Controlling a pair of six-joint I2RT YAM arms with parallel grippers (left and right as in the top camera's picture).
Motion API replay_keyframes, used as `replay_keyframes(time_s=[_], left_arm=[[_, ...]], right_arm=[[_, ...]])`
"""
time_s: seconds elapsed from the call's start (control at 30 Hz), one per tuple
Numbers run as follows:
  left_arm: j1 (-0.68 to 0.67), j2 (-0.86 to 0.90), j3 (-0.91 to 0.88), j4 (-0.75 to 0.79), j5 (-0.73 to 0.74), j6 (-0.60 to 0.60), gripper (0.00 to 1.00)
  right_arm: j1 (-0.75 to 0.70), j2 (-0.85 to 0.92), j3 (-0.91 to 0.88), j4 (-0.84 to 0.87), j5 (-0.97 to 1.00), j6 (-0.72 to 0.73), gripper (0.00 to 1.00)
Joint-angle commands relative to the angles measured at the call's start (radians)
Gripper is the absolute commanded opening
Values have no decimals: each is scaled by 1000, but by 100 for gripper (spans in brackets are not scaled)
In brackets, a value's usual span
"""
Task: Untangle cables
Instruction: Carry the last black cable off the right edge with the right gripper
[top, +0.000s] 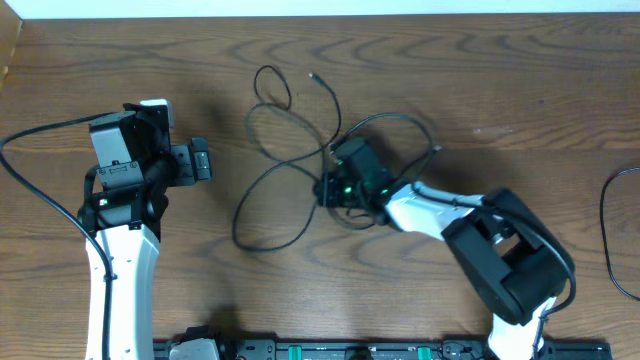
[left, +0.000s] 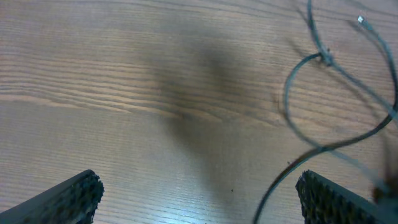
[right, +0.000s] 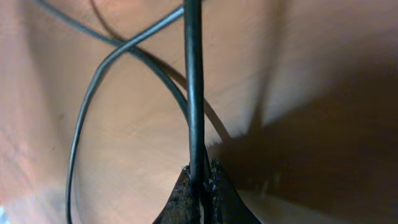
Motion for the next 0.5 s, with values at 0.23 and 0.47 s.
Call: replay_keyframes(time_s=[0.23, 0.47], left_arm=[[5, 6, 21, 1, -9, -10, 100], [5, 6, 21, 1, -9, -10, 99]], right_arm=[[-220, -268, -18, -26, 151, -182, 1], [-377, -458, -18, -60, 290, -282, 1]])
